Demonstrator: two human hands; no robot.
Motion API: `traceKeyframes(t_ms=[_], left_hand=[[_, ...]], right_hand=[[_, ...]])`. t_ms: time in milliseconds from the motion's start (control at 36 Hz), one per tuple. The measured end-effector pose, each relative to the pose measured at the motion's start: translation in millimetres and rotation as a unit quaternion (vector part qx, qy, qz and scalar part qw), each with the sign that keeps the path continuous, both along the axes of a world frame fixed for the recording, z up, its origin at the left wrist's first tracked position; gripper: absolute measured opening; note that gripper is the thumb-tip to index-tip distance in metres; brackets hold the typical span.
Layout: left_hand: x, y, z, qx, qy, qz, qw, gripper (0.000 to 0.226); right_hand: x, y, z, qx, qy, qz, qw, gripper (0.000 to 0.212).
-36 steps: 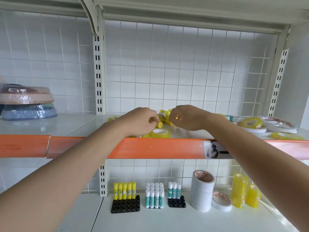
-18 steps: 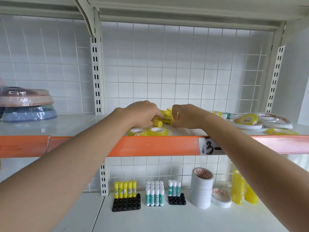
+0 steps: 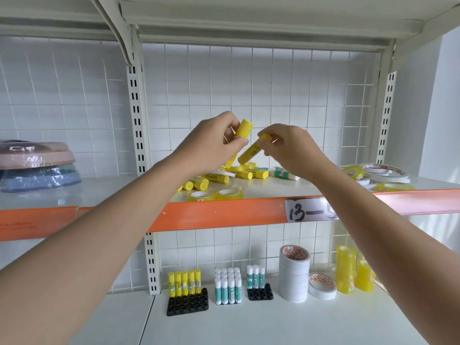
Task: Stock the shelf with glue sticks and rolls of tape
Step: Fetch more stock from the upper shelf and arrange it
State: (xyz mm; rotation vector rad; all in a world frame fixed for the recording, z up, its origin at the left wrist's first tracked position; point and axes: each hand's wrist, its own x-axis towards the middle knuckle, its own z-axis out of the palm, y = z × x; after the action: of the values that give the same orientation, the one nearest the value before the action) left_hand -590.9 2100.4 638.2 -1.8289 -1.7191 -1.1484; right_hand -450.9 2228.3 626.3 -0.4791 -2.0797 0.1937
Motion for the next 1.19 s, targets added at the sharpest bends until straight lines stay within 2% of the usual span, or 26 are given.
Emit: traceKeyframes(t_ms=[139, 250, 417, 556, 667, 750, 1000, 1194], left_hand=[[21.2, -39.0, -21.4, 0.102, -0.064, -0.068, 0.99, 0.01], [34.1, -70.0, -53.6, 0.121, -0.116, -0.15, 0.974, 0.01], [34.3, -95.9, -121.2, 0.098, -0.18, -0.212, 0.956, 0.012], [24.8, -92.8, -185.1, 0.05, -0.277, -0.191, 0.94, 0.013], [16.3, -78.8, -231.8, 0.008, -0.328, -0.166, 0.93, 0.022], [13.5, -66.5, -260.1, -0.012, -0.36, -0.157, 0.919, 0.025], [4.1, -29.3, -333.8, -0.057, -0.349, -0.057, 0.934, 0.025], [-3.4, -5.3, -381.8, -0.097, -0.359, 0.039, 0.928, 0.021]], right_hand=[[23.9, -45.4, -16.9, -0.009, 0.108, 0.086, 0.99, 0.02], [39.6, -90.7, -43.2, -0.017, 0.184, 0.133, 0.974, 0.029], [43.2, -126.0, -111.4, -0.008, 0.153, 0.121, 0.981, 0.033], [40.2, -125.1, -168.8, -0.052, 0.129, 0.09, 0.986, 0.022], [31.2, -114.7, -209.7, -0.097, 0.104, 0.072, 0.987, 0.024], [25.9, -100.4, -240.6, -0.132, 0.082, 0.066, 0.986, 0.016], [10.2, -49.7, -317.0, -0.19, -0.022, 0.074, 0.979, 0.015], [-0.1, -18.0, -356.7, -0.218, -0.078, 0.101, 0.968, 0.011]])
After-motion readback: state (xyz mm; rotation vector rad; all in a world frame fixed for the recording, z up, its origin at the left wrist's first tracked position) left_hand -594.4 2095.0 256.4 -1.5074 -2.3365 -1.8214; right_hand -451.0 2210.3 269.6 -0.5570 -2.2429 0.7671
